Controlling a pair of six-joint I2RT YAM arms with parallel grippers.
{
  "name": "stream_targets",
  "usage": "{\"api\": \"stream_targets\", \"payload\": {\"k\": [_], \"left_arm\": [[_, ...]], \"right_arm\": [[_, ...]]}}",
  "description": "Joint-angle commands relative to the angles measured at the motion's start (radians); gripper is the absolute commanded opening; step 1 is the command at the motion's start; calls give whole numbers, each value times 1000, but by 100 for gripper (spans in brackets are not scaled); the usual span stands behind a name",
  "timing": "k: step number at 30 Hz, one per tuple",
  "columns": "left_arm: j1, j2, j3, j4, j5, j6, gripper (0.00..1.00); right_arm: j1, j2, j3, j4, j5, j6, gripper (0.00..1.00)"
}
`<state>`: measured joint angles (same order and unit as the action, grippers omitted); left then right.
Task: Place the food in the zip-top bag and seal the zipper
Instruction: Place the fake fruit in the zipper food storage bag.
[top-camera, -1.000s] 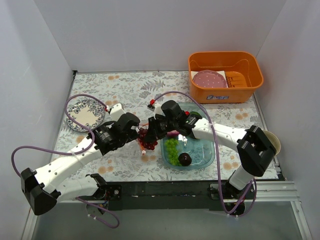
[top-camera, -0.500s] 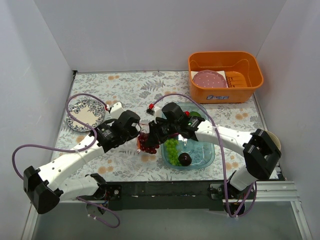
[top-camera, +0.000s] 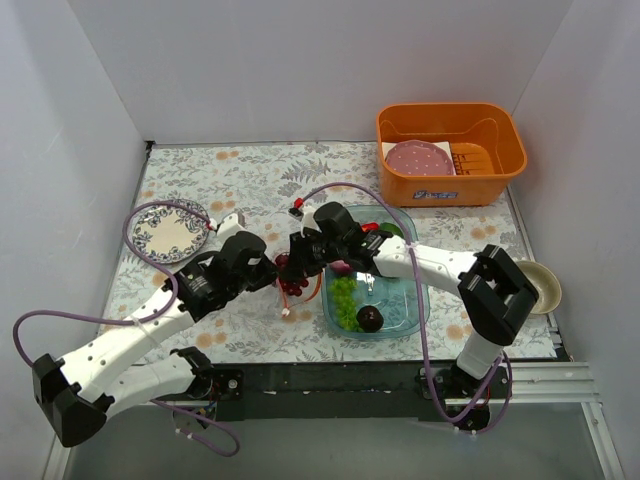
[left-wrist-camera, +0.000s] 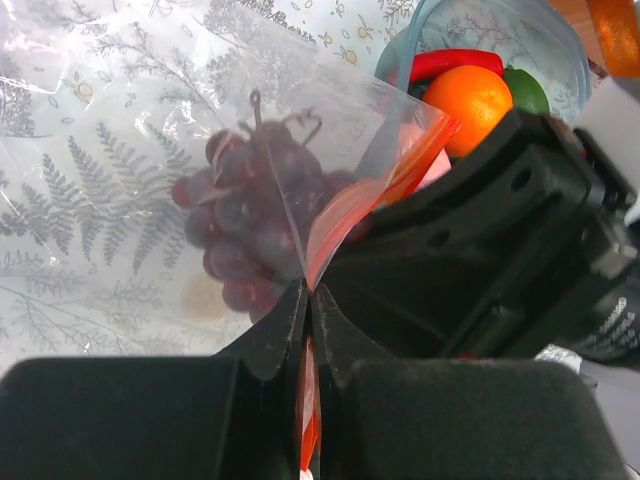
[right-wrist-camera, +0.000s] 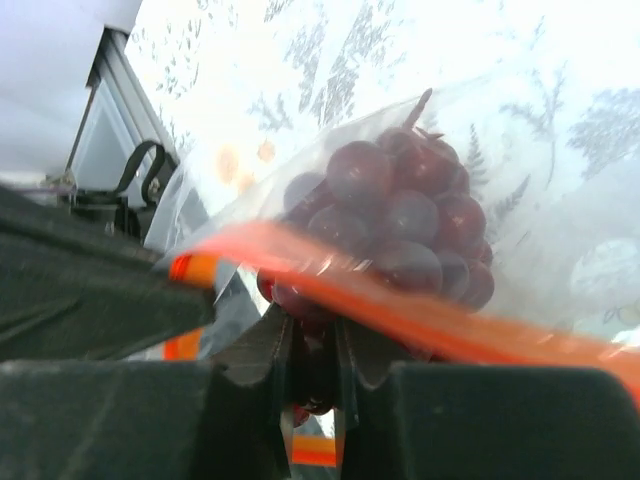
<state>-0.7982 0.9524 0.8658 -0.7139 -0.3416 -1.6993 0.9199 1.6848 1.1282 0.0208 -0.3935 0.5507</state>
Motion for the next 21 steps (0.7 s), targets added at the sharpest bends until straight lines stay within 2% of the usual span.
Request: {"api": "stream_targets", "payload": {"k": [1, 2, 3, 6, 8, 12, 16, 21], "left_arm": [[5, -46, -10, -4, 21, -25, 0], [5, -46, -4, -4, 13, -28, 0], [5, -46, -1, -5, 7, -29, 0], [5, -38, 21, -12, -22, -37, 0], [5, -35, 35, -21, -40, -39, 0], [5, -32, 64, -35, -97, -37, 0], [5, -35, 88, -51, -143, -37, 0], [5, -38, 107, -153, -224, -72, 0]], "right_arm": [[-9, 9, 81, 80, 33, 38, 26], [-9, 7, 81, 77, 30, 37, 32], [-10, 6, 79, 77, 15, 34, 46], [-10, -31, 48, 74, 19, 28, 68], [-15, -83, 18, 71, 34, 25, 73], [-36, -189, -34, 53, 103, 20, 78], [-53, -289, -71, -7, 171, 28, 77], [-53, -297, -125, -56, 104, 92, 71]]}}
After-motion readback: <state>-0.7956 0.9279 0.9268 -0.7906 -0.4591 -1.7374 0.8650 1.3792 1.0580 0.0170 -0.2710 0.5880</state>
